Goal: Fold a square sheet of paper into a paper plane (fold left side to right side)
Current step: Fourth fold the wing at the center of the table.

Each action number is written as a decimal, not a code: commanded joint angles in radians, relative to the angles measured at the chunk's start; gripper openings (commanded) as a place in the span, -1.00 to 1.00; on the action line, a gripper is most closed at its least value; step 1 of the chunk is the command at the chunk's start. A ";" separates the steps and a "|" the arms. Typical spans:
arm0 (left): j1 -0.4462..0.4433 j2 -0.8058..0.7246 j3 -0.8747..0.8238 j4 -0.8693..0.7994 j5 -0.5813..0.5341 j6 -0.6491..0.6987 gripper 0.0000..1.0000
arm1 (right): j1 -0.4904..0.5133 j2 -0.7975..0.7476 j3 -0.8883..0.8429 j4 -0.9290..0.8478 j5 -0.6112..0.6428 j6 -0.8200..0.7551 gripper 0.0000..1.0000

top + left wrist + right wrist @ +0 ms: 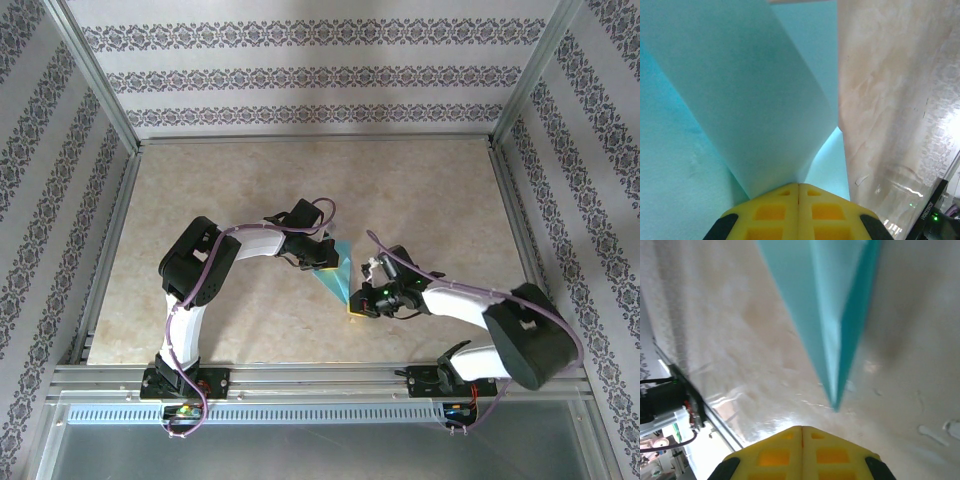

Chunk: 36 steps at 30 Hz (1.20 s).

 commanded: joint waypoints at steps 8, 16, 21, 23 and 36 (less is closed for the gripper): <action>0.013 0.028 -0.030 -0.055 -0.087 -0.005 -0.98 | -0.002 0.121 0.146 0.061 0.049 0.003 -1.00; 0.008 0.027 -0.025 -0.059 -0.085 -0.005 -0.98 | 0.014 0.264 0.202 0.081 0.127 0.010 -1.00; 0.008 0.027 -0.022 -0.061 -0.085 -0.002 -0.98 | 0.012 0.297 0.190 0.040 0.166 -0.007 -1.00; 0.008 0.027 -0.020 -0.066 -0.088 0.000 -0.98 | 0.013 0.308 0.185 0.020 0.177 -0.018 -1.00; 0.013 -0.020 -0.008 -0.060 -0.096 0.032 -0.95 | 0.011 0.349 0.159 -0.093 0.249 -0.068 -1.00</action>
